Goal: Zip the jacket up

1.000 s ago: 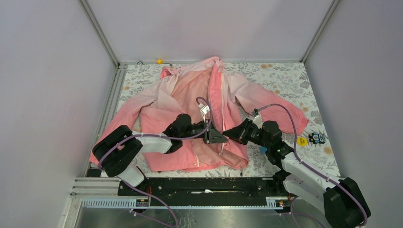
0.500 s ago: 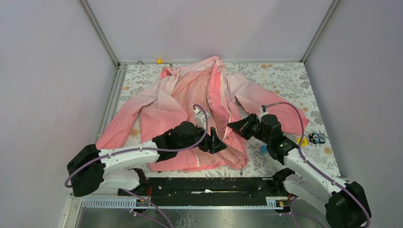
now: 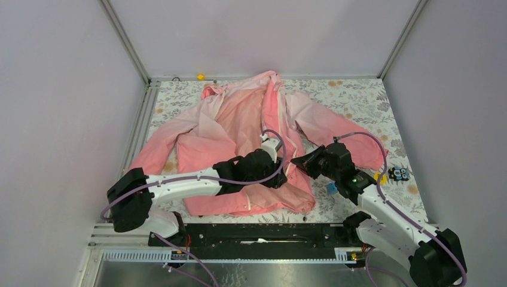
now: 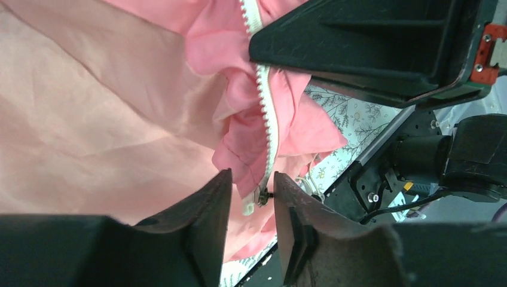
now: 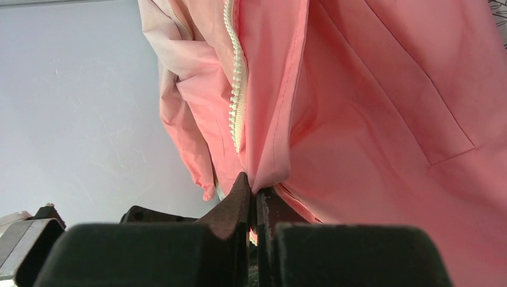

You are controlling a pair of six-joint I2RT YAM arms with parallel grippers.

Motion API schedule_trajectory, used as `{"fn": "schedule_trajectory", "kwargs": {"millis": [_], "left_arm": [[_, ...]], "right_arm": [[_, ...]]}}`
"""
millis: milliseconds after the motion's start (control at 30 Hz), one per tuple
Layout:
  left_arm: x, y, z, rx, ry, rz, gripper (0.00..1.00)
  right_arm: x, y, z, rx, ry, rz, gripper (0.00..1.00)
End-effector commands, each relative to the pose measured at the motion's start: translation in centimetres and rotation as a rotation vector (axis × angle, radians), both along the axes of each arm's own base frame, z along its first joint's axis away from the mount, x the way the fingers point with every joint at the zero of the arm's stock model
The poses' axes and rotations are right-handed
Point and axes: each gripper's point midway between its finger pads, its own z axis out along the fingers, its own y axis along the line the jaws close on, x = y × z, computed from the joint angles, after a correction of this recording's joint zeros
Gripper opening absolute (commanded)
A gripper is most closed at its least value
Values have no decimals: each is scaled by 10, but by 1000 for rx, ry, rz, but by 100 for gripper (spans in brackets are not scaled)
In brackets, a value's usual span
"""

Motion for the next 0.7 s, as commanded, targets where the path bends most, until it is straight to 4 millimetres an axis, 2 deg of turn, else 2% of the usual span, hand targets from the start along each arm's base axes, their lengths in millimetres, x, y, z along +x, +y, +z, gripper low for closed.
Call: {"fn": "schedule_trajectory", "kwargs": {"millis": [0, 67, 300, 433, 500, 667], "left_arm": [[1, -22, 20, -56, -31, -62, 35], [-2, -24, 18, -67, -21, -82, 33], [-5, -23, 11, -38, -8, -99, 13], [-13, -22, -2, -11, 48, -170, 1], [-21, -19, -12, -8, 109, -231, 0], [-34, 5, -30, 38, 198, -331, 0]], "right_arm": [[9, -1, 21, -4, -57, -18, 0], [9, -2, 21, -9, -62, -18, 0], [11, -1, 23, -31, -75, -6, 0], [15, 2, 27, -53, -111, 27, 0], [17, 5, 34, -70, -157, 59, 0], [19, 8, 47, -132, -264, 141, 0]]}}
